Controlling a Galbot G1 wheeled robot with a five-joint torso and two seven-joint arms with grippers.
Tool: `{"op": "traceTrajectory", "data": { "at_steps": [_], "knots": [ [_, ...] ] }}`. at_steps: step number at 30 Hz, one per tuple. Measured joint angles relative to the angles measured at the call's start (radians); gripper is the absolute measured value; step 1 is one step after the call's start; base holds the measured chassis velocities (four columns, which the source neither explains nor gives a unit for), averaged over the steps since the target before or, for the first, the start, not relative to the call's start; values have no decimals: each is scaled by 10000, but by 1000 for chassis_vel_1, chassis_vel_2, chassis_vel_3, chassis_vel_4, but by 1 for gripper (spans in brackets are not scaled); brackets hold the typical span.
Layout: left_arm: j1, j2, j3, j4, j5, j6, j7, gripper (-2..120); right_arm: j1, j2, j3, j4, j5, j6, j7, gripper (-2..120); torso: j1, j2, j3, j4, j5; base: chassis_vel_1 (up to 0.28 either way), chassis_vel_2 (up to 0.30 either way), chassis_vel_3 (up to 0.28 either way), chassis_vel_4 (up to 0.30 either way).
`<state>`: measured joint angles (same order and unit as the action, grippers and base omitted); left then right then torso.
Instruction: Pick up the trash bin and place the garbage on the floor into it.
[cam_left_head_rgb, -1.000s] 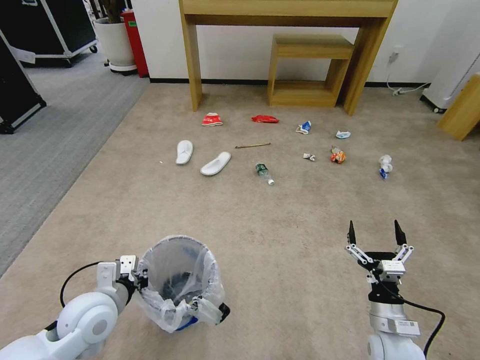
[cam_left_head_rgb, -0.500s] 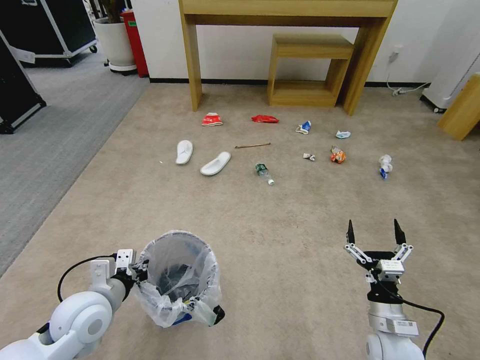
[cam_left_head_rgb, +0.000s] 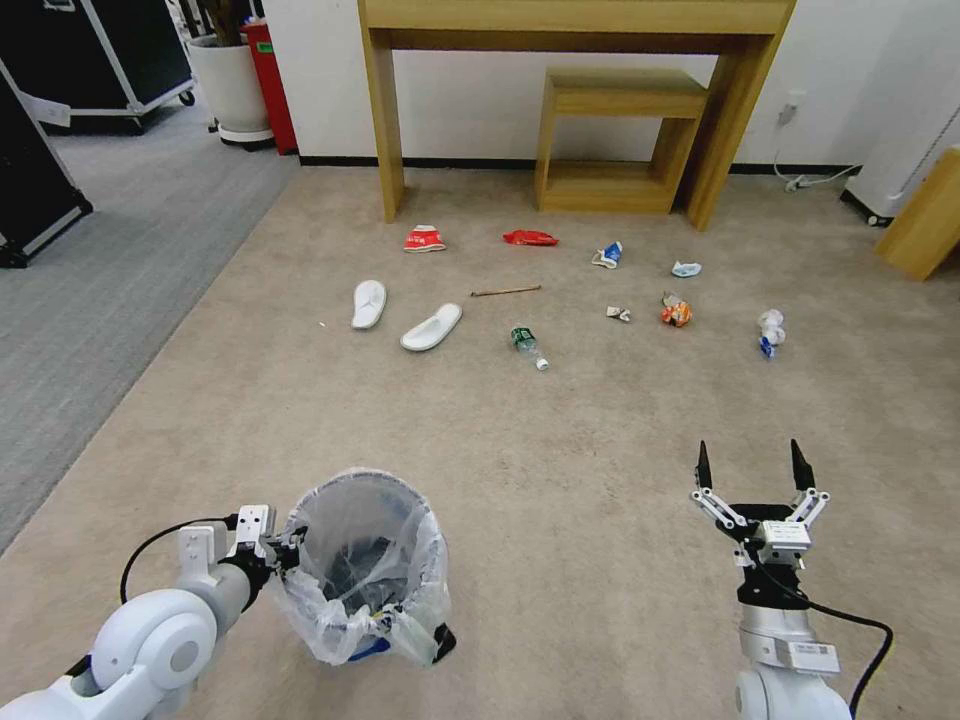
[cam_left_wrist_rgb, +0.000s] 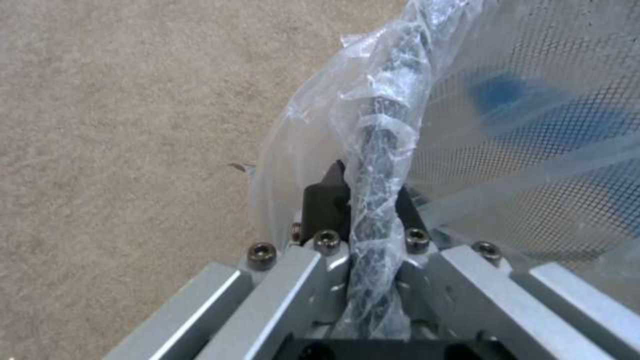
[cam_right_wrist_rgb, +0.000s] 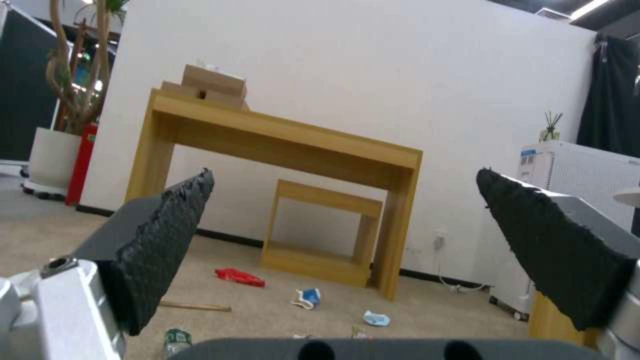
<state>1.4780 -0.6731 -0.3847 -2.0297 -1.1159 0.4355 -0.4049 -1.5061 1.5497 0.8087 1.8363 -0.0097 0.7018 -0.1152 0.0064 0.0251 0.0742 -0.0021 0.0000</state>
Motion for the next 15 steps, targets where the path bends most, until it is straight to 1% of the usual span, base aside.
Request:
{"op": "traceTrajectory", "data": {
  "at_steps": [3,6,9,10,13,14,15],
  "knots": [
    [-7,-29,18,-4,-86,28,-31,0,3,26,-13,-4,-15,4,0,100,0,0,0,-1,1,0,0,0,0],
    [-79,-61,35,-61,-355,71,-75,0,5,39,-24,-20,-44,14,0,100,0,0,0,0,0,0,0,0,0],
    [-348,-101,50,-62,-848,60,-222,0,-11,48,-23,-23,-48,30,4,100,0,0,0,-1,0,0,0,0,0],
    [-348,-101,50,-62,-848,60,-222,0,-11,48,-23,-23,-48,30,4,100,0,0,0,-1,0,0,0,0,0],
    [-684,-236,41,-143,-1439,58,-665,0,-58,41,15,11,-45,30,41,100,0,1,0,0,1,0,0,0,0],
    [-684,-236,41,-143,-1439,58,-665,0,-58,41,15,11,-45,30,41,100,0,1,0,0,1,0,0,0,0],
    [-795,-314,41,-203,-1663,75,-891,0,-75,35,35,12,-44,30,50,100,0,0,0,-2,1,0,0,0,0]
  ]
}}
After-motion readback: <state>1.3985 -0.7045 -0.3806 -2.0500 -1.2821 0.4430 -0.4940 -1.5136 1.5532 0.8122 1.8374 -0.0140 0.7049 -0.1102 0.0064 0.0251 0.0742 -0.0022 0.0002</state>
